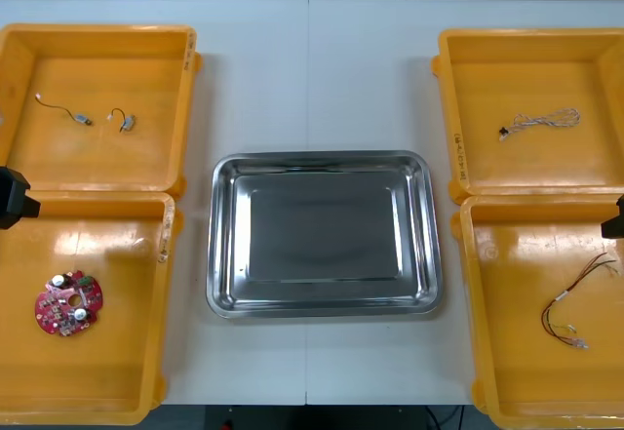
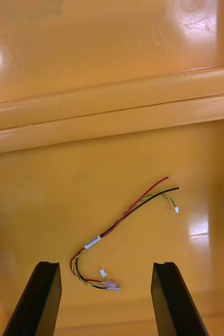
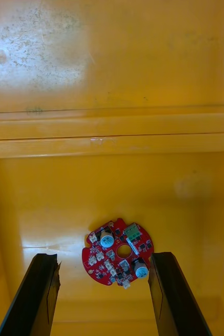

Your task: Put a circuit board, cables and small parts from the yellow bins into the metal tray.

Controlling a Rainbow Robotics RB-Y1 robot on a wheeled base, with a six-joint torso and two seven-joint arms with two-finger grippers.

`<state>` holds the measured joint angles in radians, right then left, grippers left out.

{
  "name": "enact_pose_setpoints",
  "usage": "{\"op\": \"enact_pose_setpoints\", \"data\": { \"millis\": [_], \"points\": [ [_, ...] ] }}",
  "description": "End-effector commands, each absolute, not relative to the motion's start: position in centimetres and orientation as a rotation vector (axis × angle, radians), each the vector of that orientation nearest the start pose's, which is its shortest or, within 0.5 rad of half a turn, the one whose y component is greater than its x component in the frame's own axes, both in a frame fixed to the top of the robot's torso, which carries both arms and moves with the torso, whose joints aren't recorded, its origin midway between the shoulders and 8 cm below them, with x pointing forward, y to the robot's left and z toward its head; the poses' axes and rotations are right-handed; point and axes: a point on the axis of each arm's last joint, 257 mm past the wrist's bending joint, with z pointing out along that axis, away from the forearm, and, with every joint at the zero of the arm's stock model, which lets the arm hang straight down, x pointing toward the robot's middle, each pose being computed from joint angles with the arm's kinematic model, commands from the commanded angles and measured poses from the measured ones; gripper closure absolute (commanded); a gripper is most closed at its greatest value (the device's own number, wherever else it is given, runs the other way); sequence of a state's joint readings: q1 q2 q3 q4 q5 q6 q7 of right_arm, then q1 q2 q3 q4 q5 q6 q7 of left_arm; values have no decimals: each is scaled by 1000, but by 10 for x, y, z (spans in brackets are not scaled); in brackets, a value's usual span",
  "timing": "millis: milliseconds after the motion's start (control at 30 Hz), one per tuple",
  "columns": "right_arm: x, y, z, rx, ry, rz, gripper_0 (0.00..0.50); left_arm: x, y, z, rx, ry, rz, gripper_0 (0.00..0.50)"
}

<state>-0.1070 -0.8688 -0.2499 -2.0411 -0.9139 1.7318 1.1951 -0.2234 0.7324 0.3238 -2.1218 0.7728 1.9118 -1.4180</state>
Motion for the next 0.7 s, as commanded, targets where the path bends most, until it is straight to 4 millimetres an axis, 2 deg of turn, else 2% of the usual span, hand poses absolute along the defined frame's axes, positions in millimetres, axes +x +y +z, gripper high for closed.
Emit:
{"op": "enact_pose_setpoints", "data": {
  "millis": [33,700],
  "points": [
    [379,-398,-198,140,2724,23,0,401,394,-126,194,2578,151,0],
    [379,-398,-198,140,2724,23,0,401,394,-126,194,2578,151,0]
  ]
}}
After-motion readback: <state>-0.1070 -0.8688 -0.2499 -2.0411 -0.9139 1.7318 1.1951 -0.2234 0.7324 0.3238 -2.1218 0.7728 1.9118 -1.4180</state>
